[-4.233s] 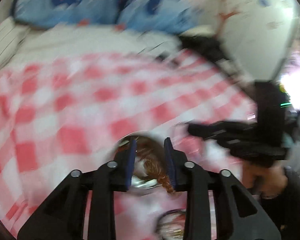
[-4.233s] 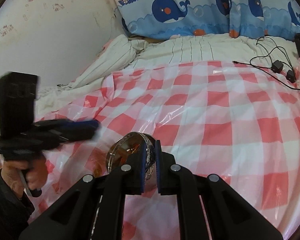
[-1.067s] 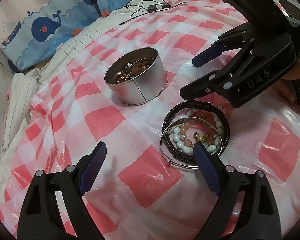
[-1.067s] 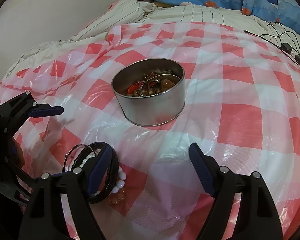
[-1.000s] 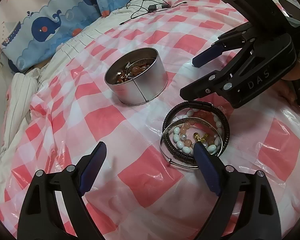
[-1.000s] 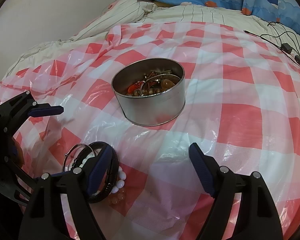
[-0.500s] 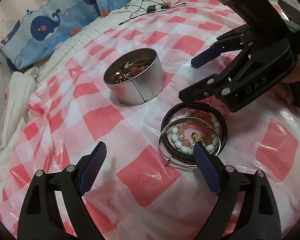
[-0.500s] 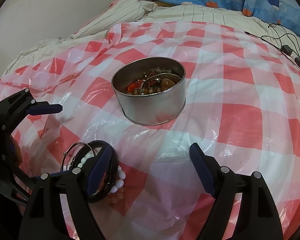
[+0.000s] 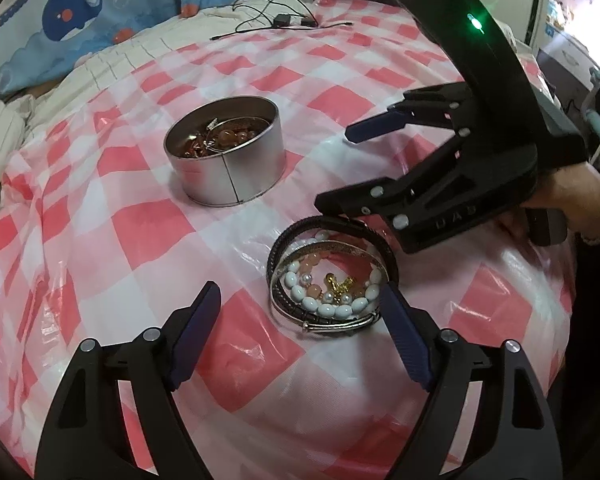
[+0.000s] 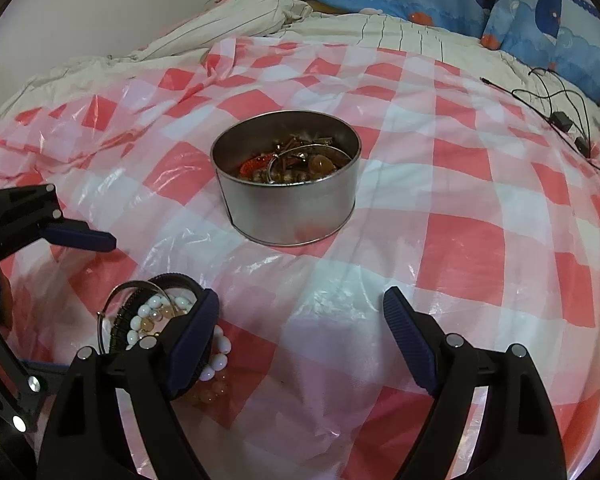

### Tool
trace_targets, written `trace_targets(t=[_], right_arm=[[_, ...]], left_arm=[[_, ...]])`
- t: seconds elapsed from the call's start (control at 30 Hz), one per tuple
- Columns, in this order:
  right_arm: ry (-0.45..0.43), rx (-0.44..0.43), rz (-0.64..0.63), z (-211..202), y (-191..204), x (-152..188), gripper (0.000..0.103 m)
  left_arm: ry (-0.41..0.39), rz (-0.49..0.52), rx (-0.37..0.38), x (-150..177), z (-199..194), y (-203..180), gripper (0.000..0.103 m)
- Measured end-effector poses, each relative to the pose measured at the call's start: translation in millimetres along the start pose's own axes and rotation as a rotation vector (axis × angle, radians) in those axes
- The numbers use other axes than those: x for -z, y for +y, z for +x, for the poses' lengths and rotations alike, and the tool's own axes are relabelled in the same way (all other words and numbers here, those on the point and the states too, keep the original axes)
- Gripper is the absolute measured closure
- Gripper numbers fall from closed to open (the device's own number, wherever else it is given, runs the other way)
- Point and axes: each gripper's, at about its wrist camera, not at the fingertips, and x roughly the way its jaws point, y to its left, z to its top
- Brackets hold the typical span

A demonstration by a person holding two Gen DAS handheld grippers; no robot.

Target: Organize jewelry

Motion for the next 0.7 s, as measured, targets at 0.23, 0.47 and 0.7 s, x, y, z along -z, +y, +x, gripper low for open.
trace_targets(t=[0.23, 0.47, 0.7], right_arm=[[0.006, 0.028, -0.027, 1.0, 2.7, 0.4, 0.022], [0.008, 0.039, -0.039, 1.2, 4.9, 0.6, 0.021], [0.007, 0.064, -0.064, 1.2, 8.9, 0.9, 0.02]], left_arm=[[-0.01, -0.035, 0.014, -0.7, -1.7, 7.2, 0.025], [-0.028, -0.054, 0.045, -1.7, -5.1, 8.7, 0.025], [-0.011, -0.052, 0.037, -0.9, -2.1, 6.7, 0.025]])
